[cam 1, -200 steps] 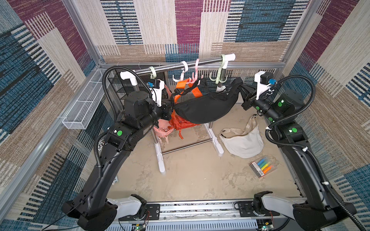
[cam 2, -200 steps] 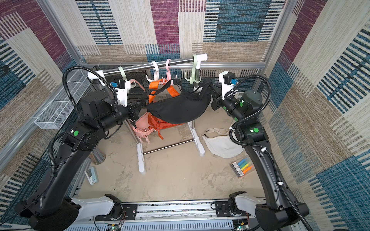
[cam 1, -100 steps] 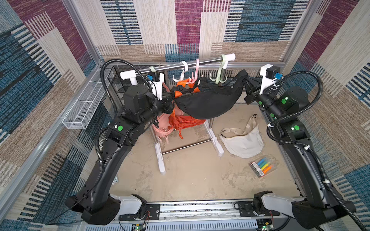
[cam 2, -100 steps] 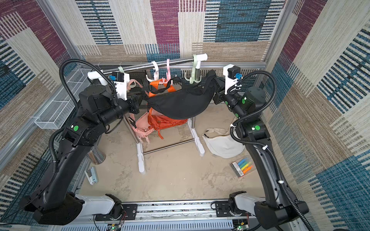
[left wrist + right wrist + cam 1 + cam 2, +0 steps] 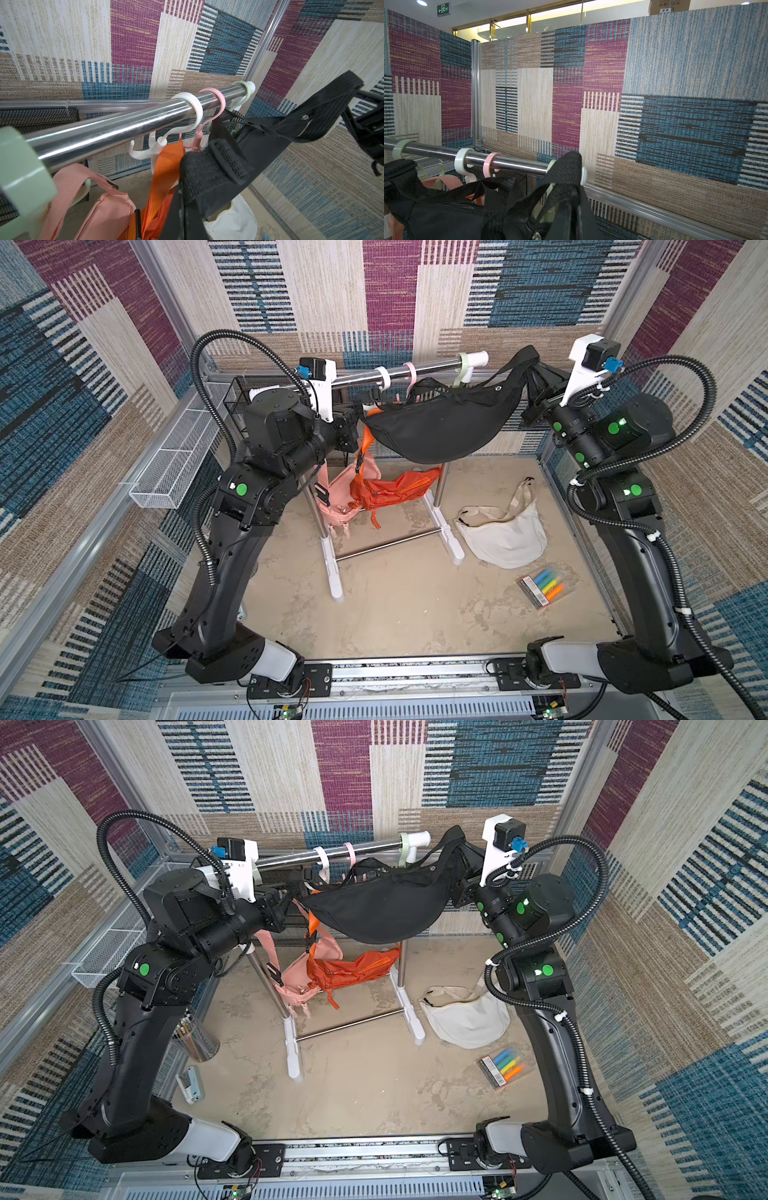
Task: Take the bag off the hook
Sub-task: Pick up the bag from the hook, then place the bag inside the bag.
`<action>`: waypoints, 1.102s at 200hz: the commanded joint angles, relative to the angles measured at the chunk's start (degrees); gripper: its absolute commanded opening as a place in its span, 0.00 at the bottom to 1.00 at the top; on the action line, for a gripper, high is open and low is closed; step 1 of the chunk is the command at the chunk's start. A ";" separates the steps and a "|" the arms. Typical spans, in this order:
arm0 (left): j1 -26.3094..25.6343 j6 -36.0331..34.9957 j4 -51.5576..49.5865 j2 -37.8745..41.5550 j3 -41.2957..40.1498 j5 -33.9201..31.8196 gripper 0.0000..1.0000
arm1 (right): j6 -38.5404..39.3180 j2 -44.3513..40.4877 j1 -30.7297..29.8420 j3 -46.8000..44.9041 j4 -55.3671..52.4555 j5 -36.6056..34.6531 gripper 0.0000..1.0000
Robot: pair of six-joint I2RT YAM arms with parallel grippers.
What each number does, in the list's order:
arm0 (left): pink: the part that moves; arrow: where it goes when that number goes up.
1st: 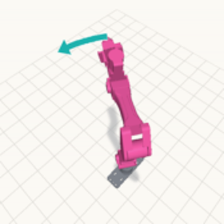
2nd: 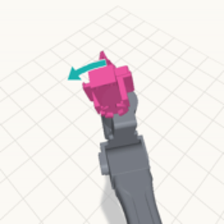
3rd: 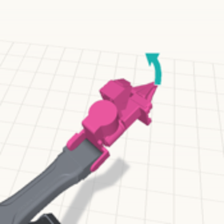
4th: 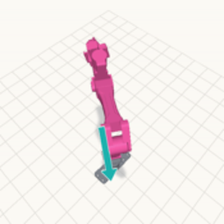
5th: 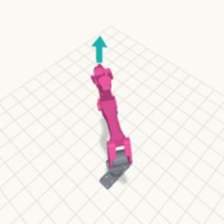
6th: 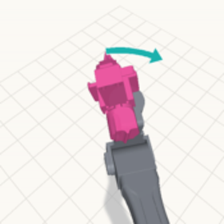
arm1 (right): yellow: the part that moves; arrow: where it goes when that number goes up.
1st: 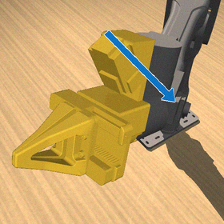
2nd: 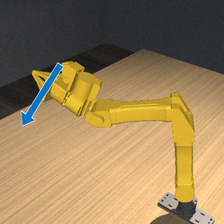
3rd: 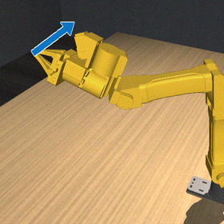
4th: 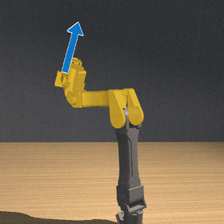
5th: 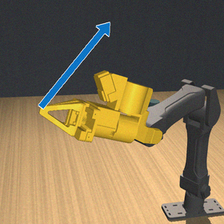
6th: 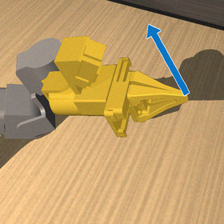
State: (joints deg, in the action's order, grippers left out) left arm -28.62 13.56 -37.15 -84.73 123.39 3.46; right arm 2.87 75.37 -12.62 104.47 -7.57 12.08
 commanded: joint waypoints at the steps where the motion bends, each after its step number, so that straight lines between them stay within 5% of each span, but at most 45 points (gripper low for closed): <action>1: -0.03 0.12 -0.73 0.85 -0.77 1.66 0.00 | -1.18 -2.02 0.04 -1.70 0.71 -0.90 0.00; 82: -0.03 1.54 2.74 11.62 -15.74 9.25 0.00 | -2.23 -12.52 -0.02 -10.16 -8.89 -1.27 0.00; 140: -0.12 5.05 4.26 16.75 -27.00 18.25 0.00 | -5.90 -24.34 0.00 -25.47 -14.19 -4.19 0.00; 220: -3.65 11.11 9.15 15.50 -39.63 21.86 0.00 | -10.69 -34.65 0.00 -39.54 -21.09 -16.53 0.00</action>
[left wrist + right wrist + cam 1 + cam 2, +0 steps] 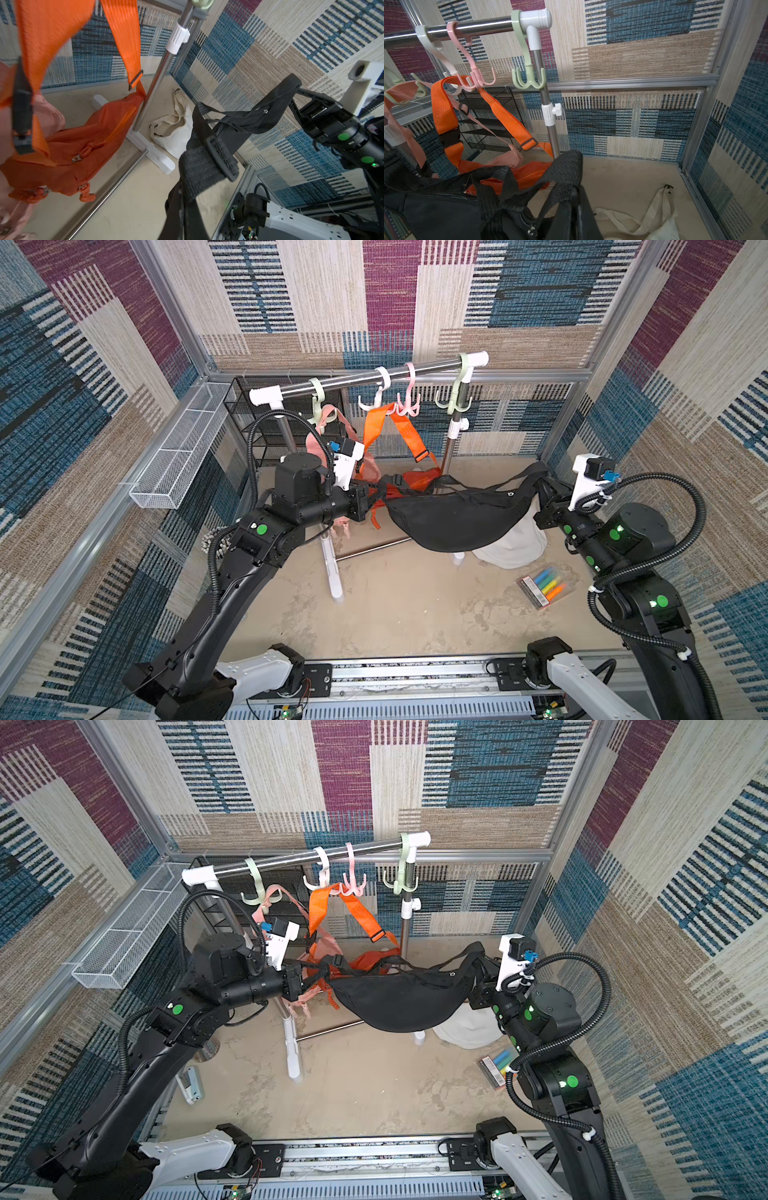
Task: Take the bag off the hook
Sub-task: Place the bag inside the bag.
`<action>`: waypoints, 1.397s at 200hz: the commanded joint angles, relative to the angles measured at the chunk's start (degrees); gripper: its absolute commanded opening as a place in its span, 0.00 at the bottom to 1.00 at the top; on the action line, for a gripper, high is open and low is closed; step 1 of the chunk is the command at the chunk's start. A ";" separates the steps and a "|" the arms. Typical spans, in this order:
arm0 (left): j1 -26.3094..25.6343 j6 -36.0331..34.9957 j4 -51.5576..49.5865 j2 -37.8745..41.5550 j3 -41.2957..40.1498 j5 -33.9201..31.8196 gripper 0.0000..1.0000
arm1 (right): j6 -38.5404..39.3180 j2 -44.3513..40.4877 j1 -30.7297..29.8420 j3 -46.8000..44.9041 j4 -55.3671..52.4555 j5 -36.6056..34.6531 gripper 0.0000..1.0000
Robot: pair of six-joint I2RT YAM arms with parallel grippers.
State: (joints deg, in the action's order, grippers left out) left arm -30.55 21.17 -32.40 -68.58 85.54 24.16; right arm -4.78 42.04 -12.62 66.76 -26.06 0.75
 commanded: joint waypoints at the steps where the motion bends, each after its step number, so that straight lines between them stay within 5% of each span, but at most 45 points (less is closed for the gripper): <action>1: -1.81 3.52 4.52 -0.71 -1.91 1.07 0.00 | -3.13 -1.46 0.03 -2.00 -2.59 -5.31 0.00; 82: -9.44 3.76 6.20 -7.36 -4.15 -2.02 0.00 | -0.23 -3.04 0.03 -7.11 -6.63 -18.56 0.00; 146: -13.42 3.57 8.51 -14.60 -4.13 -4.47 0.00 | 3.02 -0.21 0.05 -12.24 -3.47 -22.37 0.00; 205: -15.25 4.02 8.51 -18.42 -4.22 -5.35 0.00 | 1.76 -0.63 0.28 -16.90 -3.99 -21.84 0.00; 279: -16.33 5.51 7.69 -20.08 -4.33 -6.76 0.00 | 0.95 4.53 8.12 -15.21 -7.60 -13.73 0.00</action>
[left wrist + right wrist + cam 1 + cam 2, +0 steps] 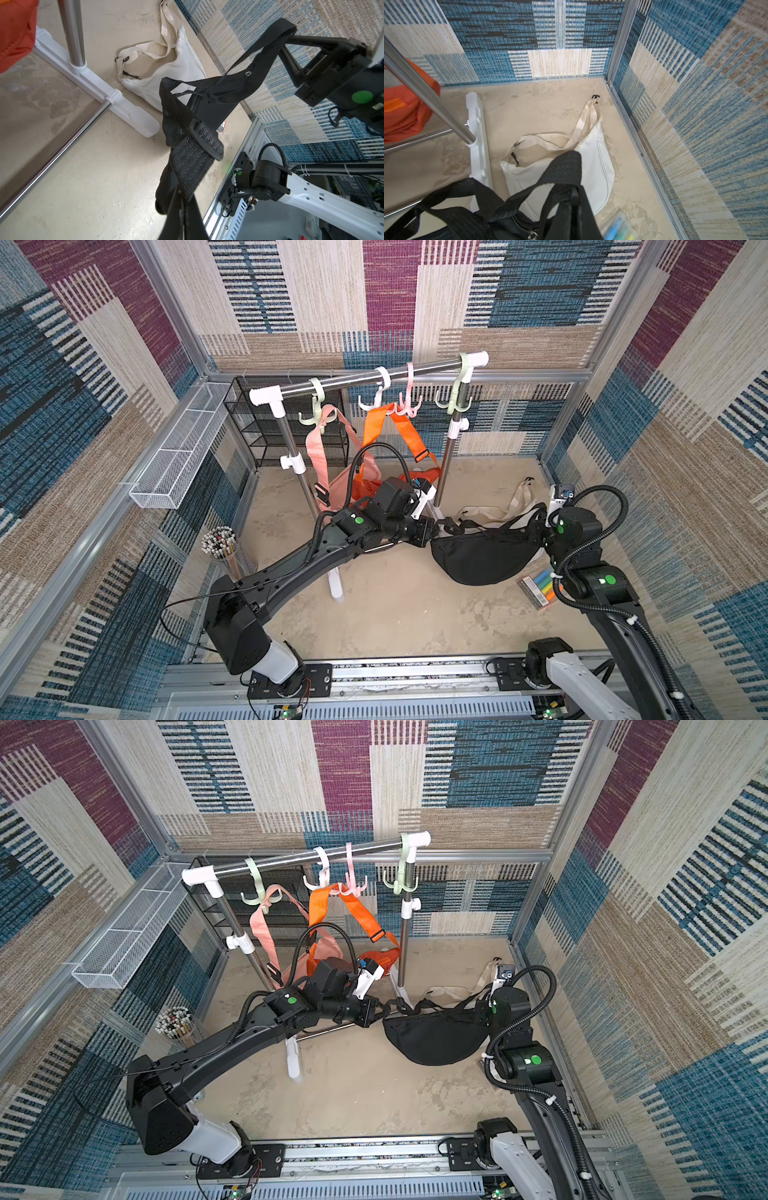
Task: Take the bag off the hook
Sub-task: Place the bag inside the bag.
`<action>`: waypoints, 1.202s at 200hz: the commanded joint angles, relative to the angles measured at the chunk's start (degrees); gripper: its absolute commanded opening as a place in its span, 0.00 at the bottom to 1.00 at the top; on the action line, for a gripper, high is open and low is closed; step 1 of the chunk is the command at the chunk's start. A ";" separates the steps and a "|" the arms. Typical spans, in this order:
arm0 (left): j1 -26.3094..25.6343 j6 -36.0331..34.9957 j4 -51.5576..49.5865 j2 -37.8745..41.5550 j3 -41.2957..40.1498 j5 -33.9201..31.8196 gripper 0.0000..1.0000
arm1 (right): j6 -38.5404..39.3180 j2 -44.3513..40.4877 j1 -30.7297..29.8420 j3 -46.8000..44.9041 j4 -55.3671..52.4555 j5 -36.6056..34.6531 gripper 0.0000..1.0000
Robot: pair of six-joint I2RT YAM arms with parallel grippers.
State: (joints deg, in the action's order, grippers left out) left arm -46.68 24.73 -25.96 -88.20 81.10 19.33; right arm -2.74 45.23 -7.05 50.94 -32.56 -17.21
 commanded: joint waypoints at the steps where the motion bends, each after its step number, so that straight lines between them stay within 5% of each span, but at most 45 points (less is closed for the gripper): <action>1: -0.19 2.06 1.16 -0.51 0.15 -2.06 0.00 | -1.19 1.39 2.78 0.59 -1.11 4.40 0.00; 61: -1.19 2.11 -0.07 -7.01 6.95 -2.30 0.00 | 0.56 9.71 13.78 2.67 2.97 12.72 0.00; 144: -1.85 1.79 -2.51 -13.55 10.09 -2.04 0.00 | 1.22 15.06 20.54 0.66 5.51 19.32 0.00; 240: -1.84 0.89 -9.92 -28.61 30.45 -0.08 0.00 | -0.67 30.53 32.86 12.26 8.45 28.37 0.00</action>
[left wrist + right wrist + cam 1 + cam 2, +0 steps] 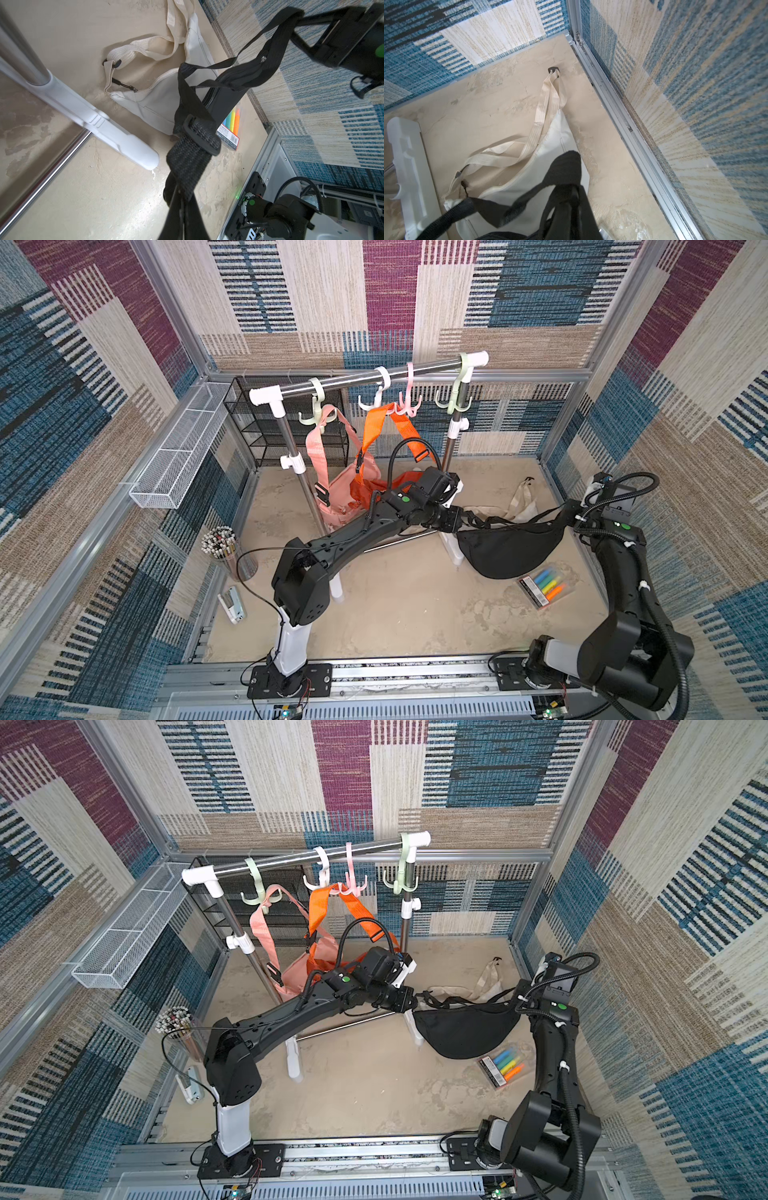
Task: Take the bag off the hook
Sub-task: Place the bag inside the bag.
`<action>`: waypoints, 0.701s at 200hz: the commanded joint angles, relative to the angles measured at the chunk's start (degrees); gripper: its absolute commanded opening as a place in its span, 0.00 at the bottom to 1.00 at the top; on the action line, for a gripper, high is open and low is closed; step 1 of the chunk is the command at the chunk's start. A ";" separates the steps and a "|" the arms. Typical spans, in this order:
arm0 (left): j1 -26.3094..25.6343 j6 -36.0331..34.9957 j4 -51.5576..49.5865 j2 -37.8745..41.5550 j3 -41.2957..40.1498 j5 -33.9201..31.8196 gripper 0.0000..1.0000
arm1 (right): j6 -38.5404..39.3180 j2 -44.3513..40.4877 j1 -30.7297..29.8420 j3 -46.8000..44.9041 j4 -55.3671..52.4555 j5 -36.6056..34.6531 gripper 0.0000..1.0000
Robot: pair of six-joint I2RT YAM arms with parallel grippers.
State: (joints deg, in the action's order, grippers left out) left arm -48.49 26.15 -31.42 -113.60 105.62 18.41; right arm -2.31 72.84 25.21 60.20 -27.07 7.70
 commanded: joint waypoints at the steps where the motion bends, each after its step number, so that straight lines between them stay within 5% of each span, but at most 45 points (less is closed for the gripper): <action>1: -0.03 -0.60 -4.58 -3.39 6.27 0.88 0.00 | -1.12 3.10 0.61 3.12 2.97 3.45 0.00; 90: 0.98 -0.92 -14.00 -20.60 31.39 1.73 0.00 | -0.16 13.53 2.29 8.95 5.18 2.77 0.06; 118: 1.62 0.75 -13.95 -23.62 34.86 2.83 0.00 | 0.24 16.32 2.83 11.25 4.71 3.72 0.12; 140: 1.73 1.43 -13.88 -23.95 35.40 2.73 0.11 | -0.48 16.90 2.91 12.13 4.57 5.24 0.24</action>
State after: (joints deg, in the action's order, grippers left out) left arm -46.92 25.87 -44.53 -137.16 140.03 20.08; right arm -2.48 89.32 28.14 71.31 -24.32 10.98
